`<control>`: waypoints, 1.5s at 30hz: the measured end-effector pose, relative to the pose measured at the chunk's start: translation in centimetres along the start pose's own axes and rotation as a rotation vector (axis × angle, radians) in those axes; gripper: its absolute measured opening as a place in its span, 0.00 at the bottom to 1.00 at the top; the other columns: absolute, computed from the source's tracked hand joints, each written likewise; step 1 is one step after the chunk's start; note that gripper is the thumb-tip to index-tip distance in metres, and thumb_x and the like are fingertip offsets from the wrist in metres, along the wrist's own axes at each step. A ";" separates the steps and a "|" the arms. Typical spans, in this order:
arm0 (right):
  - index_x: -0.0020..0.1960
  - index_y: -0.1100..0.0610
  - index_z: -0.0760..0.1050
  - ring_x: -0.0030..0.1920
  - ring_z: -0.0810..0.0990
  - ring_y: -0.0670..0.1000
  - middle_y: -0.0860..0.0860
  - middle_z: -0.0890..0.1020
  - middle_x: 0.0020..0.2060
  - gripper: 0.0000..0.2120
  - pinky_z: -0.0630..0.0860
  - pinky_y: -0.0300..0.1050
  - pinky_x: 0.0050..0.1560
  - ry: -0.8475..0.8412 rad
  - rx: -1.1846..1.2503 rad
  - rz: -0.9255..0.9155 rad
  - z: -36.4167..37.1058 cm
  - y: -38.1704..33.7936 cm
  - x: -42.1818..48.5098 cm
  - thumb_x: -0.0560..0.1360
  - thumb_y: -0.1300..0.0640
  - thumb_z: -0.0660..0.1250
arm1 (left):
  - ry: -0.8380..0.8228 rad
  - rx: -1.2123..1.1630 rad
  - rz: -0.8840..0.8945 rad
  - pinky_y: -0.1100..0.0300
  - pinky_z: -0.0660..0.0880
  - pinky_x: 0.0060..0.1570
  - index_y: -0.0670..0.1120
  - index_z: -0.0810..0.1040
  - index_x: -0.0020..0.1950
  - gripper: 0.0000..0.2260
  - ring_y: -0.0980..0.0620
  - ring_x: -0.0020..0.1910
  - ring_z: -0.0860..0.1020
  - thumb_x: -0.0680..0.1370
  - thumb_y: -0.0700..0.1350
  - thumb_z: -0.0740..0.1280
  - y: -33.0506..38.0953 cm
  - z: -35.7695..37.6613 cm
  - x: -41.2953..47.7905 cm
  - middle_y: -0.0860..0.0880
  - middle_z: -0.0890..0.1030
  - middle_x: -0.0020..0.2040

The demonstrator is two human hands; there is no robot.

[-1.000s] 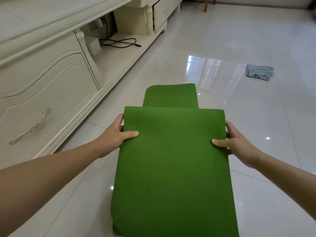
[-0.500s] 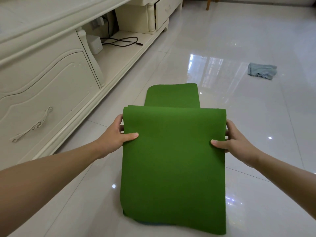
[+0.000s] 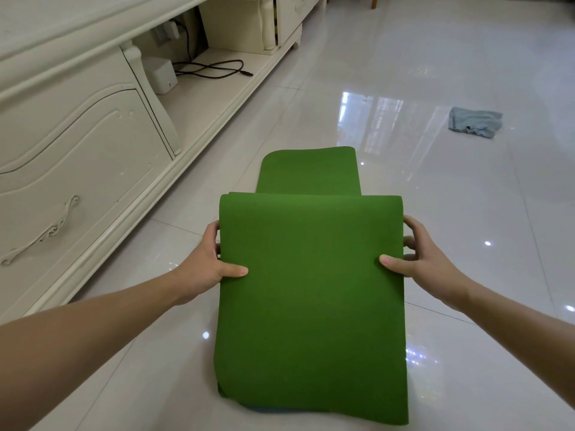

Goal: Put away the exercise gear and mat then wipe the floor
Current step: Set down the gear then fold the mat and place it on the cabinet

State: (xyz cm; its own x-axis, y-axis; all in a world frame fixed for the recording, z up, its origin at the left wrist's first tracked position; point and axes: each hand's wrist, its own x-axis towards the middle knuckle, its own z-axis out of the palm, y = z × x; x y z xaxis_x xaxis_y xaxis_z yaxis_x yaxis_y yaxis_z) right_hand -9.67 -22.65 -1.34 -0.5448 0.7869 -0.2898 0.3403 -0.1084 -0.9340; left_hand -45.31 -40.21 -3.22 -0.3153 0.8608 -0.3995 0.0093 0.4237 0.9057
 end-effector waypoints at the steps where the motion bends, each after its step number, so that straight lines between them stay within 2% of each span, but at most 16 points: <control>1: 0.70 0.32 0.59 0.51 0.84 0.54 0.50 0.77 0.60 0.40 0.80 0.54 0.53 -0.025 0.010 0.016 -0.1 0.3 -0.2 0.70 0.59 0.76 | 0.002 0.003 -0.004 0.43 0.80 0.54 0.60 0.59 0.72 0.45 0.44 0.59 0.80 0.67 0.33 0.79 -0.1 0.0 0.1 0.46 0.78 0.62; 3: 0.73 0.38 0.58 0.53 0.83 0.54 0.50 0.76 0.62 0.45 0.81 0.51 0.51 -0.095 0.029 0.066 0.0 1.1 -0.7 0.67 0.63 0.77 | 0.005 0.002 -0.011 0.44 0.81 0.52 0.59 0.60 0.72 0.43 0.44 0.59 0.80 0.68 0.32 0.78 -0.1 0.1 0.2 0.44 0.78 0.62; 6: 0.73 0.47 0.61 0.52 0.83 0.49 0.50 0.76 0.63 0.41 0.81 0.44 0.47 -0.144 0.013 0.099 0.3 1.5 -1.2 0.68 0.69 0.75 | 0.007 -0.003 -0.013 0.48 0.82 0.49 0.56 0.61 0.71 0.41 0.44 0.58 0.80 0.68 0.32 0.77 -0.1 0.3 0.3 0.45 0.77 0.62; 11: 0.70 0.43 0.61 0.51 0.84 0.51 0.49 0.76 0.62 0.37 0.81 0.46 0.47 -0.095 0.021 0.095 0.8 1.1 -0.9 0.72 0.69 0.72 | 0.022 0.036 -0.006 0.45 0.80 0.55 0.56 0.61 0.71 0.39 0.46 0.61 0.78 0.70 0.35 0.77 -0.3 -0.1 0.1 0.47 0.77 0.63; 15: 0.70 0.39 0.61 0.51 0.84 0.55 0.51 0.76 0.62 0.36 0.81 0.54 0.50 -0.083 0.014 0.064 0.7 0.7 -0.7 0.73 0.68 0.71 | 0.010 0.077 0.031 0.51 0.81 0.52 0.57 0.60 0.72 0.37 0.50 0.59 0.78 0.72 0.39 0.77 0.3 -0.2 -0.5 0.50 0.76 0.63; 18: 0.68 0.38 0.62 0.51 0.84 0.55 0.51 0.76 0.62 0.35 0.82 0.54 0.49 -0.083 0.016 0.048 0.5 -0.1 -0.7 0.73 0.67 0.71 | 0.019 0.122 0.070 0.50 0.81 0.53 0.58 0.60 0.71 0.35 0.52 0.60 0.77 0.73 0.41 0.76 1.2 -0.3 -0.9 0.51 0.76 0.63; 22: 0.66 0.37 0.64 0.52 0.84 0.53 0.51 0.78 0.59 0.32 0.82 0.57 0.47 -0.089 0.026 0.054 0.6 -1.3 -1.4 0.73 0.66 0.71 | 0.017 0.123 0.083 0.47 0.81 0.52 0.59 0.62 0.69 0.32 0.50 0.60 0.78 0.73 0.41 0.76 2.2 -0.9 -1.6 0.51 0.77 0.62; 27: 0.62 0.39 0.67 0.50 0.84 0.57 0.51 0.82 0.54 0.29 0.81 0.62 0.47 -0.125 0.048 0.083 1.1 -2.1 -2.7 0.71 0.62 0.73 | -0.011 0.048 0.033 0.44 0.82 0.47 0.57 0.66 0.66 0.32 0.44 0.52 0.84 0.68 0.42 0.77 2.4 -1.8 -2.8 0.45 0.81 0.60; 30: 0.62 0.39 0.67 0.50 0.84 0.58 0.51 0.83 0.52 0.30 0.81 0.62 0.47 -0.141 0.055 0.091 1.5 -2.5 -3.1 0.65 0.57 0.73 | -0.008 0.046 0.024 0.42 0.81 0.48 0.58 0.67 0.66 0.32 0.44 0.52 0.84 0.66 0.44 0.76 2.4 -2.1 -3.6 0.46 0.81 0.59; 37: 0.63 0.40 0.67 0.49 0.84 0.57 0.51 0.83 0.53 0.29 0.81 0.62 0.47 -0.126 0.038 0.079 1.5 -2.8 -3.1 0.68 0.60 0.74 | -0.009 0.053 0.032 0.50 0.81 0.43 0.56 0.66 0.67 0.33 0.44 0.51 0.84 0.66 0.45 0.76 2.9 -1.9 -3.9 0.44 0.81 0.59; 40: 0.63 0.41 0.67 0.49 0.84 0.55 0.52 0.81 0.55 0.27 0.81 0.62 0.47 -0.107 0.029 0.063 1.5 -2.8 -2.7 0.73 0.65 0.70 | 0.005 0.068 0.049 0.49 0.82 0.46 0.56 0.66 0.67 0.33 0.45 0.52 0.83 0.67 0.44 0.77 2.9 -1.9 -3.4 0.45 0.80 0.59; 45: 0.66 0.42 0.65 0.51 0.84 0.52 0.53 0.78 0.58 0.30 0.82 0.56 0.45 -0.079 0.032 0.015 1.5 -3.3 -1.4 0.73 0.66 0.71 | 0.061 0.071 0.089 0.48 0.81 0.50 0.56 0.65 0.69 0.31 0.45 0.56 0.82 0.73 0.39 0.75 2.8 -2.2 -2.1 0.46 0.79 0.60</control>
State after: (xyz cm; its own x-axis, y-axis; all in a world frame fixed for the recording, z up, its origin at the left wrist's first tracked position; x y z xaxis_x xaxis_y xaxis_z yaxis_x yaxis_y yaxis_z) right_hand -11.19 -24.34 1.86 -0.5989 0.7347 -0.3186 0.3248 -0.1407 -0.9352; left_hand -46.72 -41.47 0.43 -0.3679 0.8778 -0.3069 0.1059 0.3675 0.9240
